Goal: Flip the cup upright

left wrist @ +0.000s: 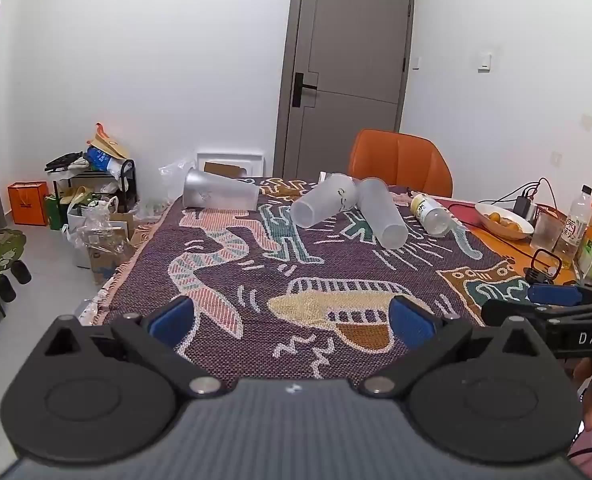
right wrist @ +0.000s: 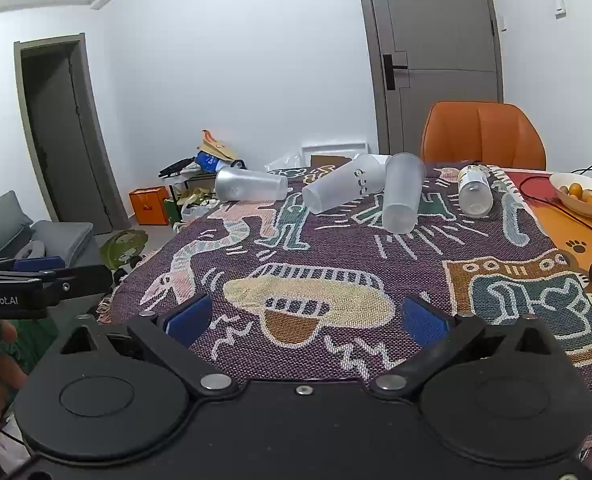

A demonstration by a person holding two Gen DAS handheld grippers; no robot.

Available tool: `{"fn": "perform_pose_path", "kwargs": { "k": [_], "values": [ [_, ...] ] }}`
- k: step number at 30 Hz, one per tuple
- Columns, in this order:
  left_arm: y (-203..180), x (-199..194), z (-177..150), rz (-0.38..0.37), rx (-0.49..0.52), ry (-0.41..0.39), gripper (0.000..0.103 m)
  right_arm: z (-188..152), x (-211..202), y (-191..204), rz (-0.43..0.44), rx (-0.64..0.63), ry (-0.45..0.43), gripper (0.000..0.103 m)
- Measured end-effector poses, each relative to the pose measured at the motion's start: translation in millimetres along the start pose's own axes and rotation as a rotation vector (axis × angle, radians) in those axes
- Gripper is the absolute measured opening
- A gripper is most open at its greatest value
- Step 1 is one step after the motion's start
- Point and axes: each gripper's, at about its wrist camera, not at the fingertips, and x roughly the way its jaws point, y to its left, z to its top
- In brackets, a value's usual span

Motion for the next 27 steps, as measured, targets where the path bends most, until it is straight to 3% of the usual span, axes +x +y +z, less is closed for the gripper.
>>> {"fn": "perform_pose_path", "kwargs": {
  "k": [27],
  "values": [
    [-1.5,-1.8,1.1,0.006,0.004,0.0,0.103,0.4,-1.1,1.3,0.001,-0.002,-0.002,0.103]
  ]
}}
